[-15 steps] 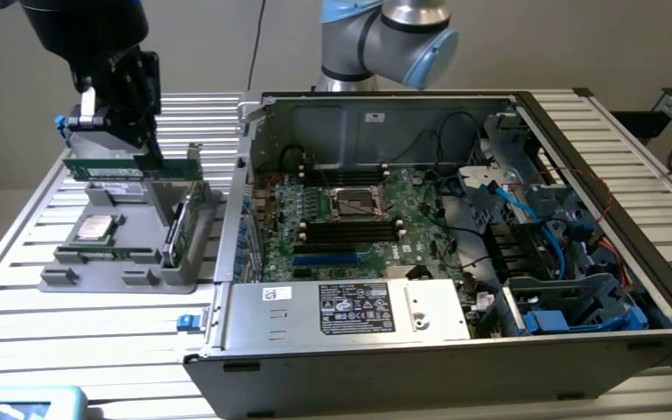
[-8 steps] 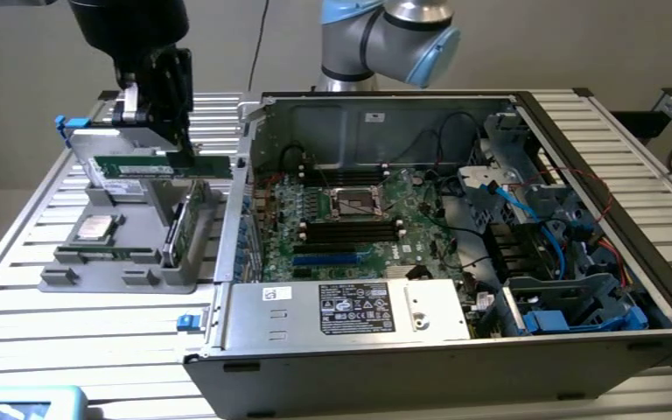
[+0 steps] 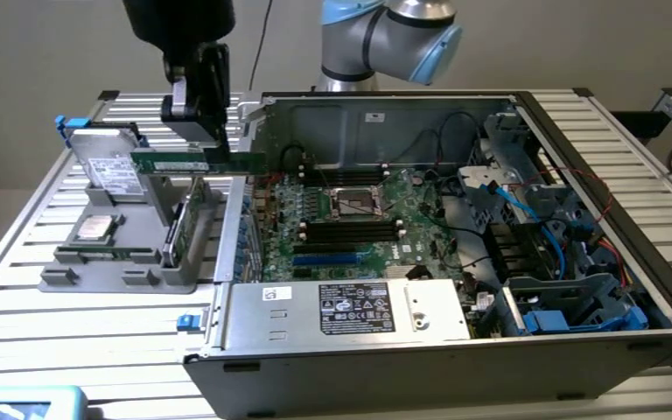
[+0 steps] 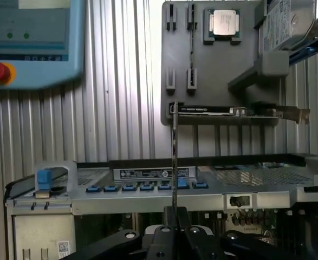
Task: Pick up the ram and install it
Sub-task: 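Pick up the ram and move it above insertion slot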
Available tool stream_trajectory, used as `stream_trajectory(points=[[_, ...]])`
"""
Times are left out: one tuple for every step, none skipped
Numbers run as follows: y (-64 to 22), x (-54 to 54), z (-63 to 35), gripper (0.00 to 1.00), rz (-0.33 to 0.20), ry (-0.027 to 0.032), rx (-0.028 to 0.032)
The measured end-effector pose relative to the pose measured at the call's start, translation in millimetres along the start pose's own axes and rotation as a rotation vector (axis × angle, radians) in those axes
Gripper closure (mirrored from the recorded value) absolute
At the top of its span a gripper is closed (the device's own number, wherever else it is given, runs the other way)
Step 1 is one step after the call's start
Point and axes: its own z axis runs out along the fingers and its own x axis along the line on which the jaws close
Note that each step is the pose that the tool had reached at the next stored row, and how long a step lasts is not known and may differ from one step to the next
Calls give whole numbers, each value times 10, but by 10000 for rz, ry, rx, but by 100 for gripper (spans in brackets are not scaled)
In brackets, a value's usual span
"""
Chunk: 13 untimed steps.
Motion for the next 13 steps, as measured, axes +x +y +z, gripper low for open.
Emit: stream_trajectory(points=[[-45,-2,-3,88,0,-2,0],[-89,-4,-6,88,0,-4,-1],[-135,-6,-7,88,0,-7,-1],[-180,-9,-8,88,0,-9,-2],[-224,-11,-8,88,0,-13,-2],[-269,-14,-7,88,0,-18,-2],[-314,-17,-7,88,-1,-22,-3],[-359,-19,-6,88,-1,-26,-3],[-408,-22,-6,88,-1,-31,-3],[-454,-25,-5,88,-1,-33,-4],[-499,-28,-5,88,-2,-36,-4],[-544,-30,-4,88,-2,-37,-4],[-586,-33,-4,88,-1,-37,-5]])
